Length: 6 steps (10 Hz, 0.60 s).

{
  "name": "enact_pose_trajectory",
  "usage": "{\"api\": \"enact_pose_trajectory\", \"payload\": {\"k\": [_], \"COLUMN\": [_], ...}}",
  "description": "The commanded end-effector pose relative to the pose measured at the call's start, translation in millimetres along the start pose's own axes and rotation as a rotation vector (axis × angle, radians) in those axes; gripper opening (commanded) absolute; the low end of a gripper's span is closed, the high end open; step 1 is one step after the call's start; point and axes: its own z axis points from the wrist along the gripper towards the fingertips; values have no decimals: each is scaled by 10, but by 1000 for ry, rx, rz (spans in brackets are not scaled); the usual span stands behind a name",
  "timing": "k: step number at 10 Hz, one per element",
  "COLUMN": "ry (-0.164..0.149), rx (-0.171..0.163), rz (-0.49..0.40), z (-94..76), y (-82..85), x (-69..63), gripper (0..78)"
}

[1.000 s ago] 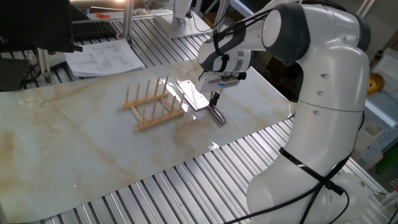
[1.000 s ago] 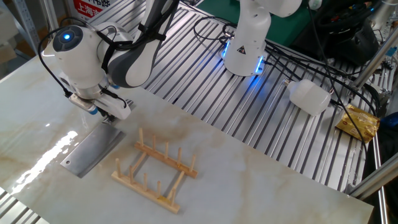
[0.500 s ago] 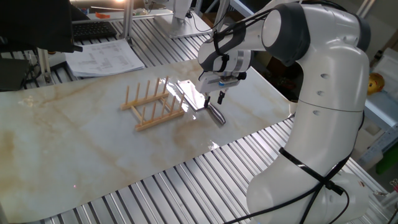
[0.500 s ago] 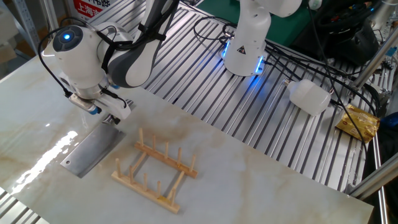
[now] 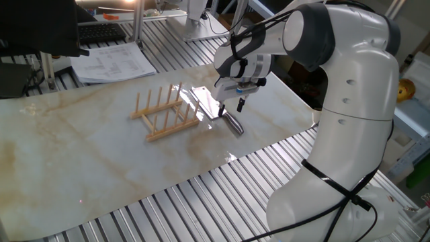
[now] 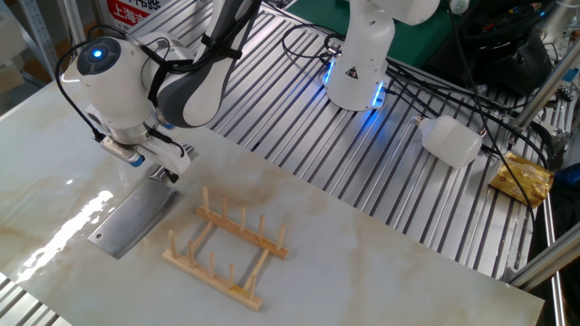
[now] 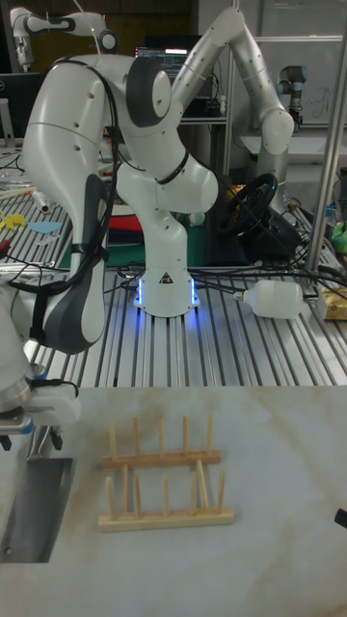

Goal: Put the knife on the knife rack

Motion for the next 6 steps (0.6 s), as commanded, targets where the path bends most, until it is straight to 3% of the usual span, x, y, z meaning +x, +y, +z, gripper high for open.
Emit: {"api": "enact_pose_trajectory", "payload": {"k": [1, 4, 6], "ry": [25, 28, 31], "rx": [11, 13, 36], "rz": [-18, -17, -20], "z": [34, 48, 53], "y": [8, 12, 13], "x": [-21, -21, -24], "gripper": [774, 774, 774]}}
